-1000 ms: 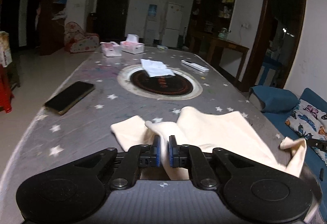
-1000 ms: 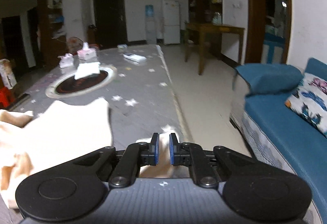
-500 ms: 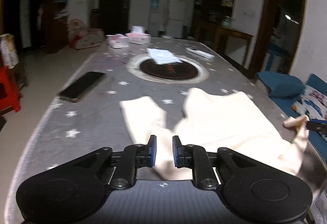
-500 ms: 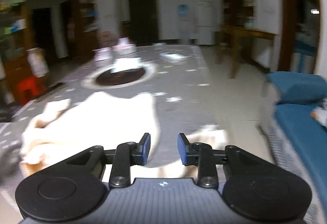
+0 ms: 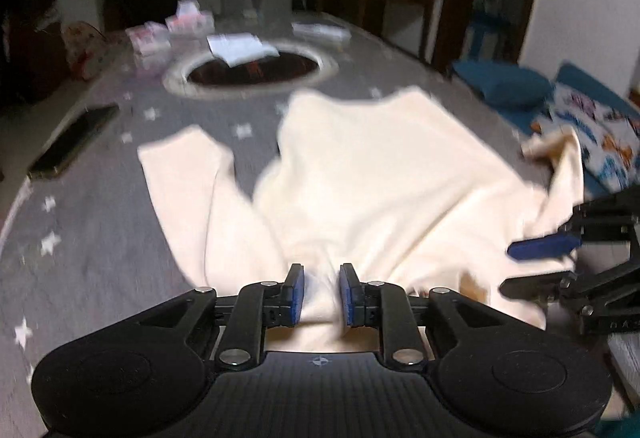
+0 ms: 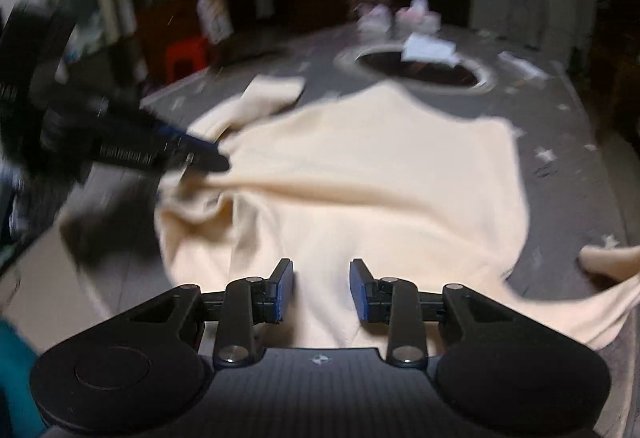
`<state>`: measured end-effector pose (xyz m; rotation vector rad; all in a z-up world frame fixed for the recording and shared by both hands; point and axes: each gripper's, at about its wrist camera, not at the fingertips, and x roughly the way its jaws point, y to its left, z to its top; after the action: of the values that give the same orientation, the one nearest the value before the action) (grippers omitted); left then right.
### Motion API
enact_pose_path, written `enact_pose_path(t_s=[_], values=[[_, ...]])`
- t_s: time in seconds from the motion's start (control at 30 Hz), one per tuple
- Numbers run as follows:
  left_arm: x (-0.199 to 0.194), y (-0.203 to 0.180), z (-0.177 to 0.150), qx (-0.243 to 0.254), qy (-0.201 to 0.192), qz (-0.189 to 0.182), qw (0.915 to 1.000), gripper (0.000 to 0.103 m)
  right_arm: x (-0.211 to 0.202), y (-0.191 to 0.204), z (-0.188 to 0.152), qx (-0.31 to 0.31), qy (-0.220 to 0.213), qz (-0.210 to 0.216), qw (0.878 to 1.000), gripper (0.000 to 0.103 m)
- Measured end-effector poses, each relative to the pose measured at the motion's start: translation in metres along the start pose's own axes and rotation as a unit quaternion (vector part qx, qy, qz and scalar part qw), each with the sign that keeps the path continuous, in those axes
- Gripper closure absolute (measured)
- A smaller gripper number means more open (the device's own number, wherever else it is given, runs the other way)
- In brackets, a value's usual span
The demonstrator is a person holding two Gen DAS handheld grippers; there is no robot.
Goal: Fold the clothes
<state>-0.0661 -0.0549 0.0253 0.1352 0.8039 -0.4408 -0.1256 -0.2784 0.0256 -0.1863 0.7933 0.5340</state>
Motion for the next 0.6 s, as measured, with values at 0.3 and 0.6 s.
enact_pose_path(t_s=[0.3,0.6], values=[[-0.016,0.005,0.028,0.002,-0.030,-0.006,0.9995,0.059,-0.029,-0.009,0.014,-0.006,-0.010,0.034,0.999,0.070],[0.040,0.017,0.086,-0.027,-0.038,0.025,0.9986,0.052,-0.006,-0.066,0.052,0.052,-0.048,-0.034,0.997,0.059]])
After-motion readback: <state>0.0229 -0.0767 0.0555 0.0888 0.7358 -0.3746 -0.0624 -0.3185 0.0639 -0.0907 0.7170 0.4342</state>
